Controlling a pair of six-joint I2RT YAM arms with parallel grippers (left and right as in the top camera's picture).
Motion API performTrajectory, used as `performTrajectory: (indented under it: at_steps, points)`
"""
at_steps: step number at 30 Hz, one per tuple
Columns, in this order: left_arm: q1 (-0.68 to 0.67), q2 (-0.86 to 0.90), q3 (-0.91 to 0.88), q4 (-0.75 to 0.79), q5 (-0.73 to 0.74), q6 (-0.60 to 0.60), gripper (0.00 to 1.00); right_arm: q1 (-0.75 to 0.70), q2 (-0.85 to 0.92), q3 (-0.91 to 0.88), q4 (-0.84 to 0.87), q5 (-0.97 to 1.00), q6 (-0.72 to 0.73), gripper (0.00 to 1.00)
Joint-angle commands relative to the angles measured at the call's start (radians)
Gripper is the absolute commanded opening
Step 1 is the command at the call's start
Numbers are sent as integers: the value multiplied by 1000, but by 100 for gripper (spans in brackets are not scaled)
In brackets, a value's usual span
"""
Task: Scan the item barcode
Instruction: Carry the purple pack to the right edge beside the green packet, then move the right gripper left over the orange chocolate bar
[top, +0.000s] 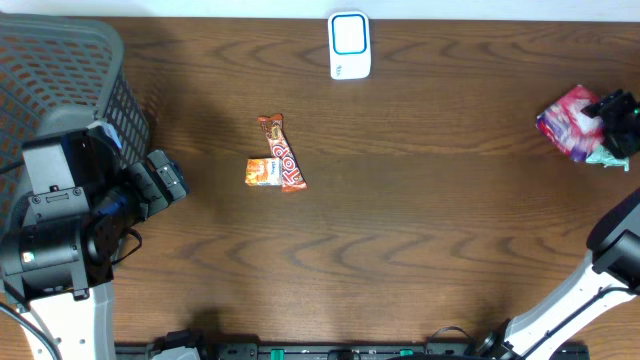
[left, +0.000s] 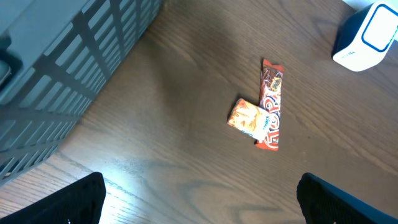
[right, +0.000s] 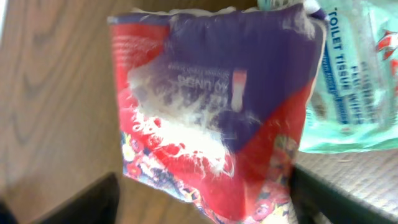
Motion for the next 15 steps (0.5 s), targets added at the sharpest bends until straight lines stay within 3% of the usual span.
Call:
performTrajectory:
  at_steps: [1,6,15]
  points:
    - [3,0,10,0,-6,-5,98,-1,-38,1,-16,-40,-89,89]
    - [3,0,10,0,-6,-5,98,7,-86,40,-38,-181,-89,84]
    - [3,0,10,0,-6,-5,98,163,-303,83,-52,-344,-97,89]
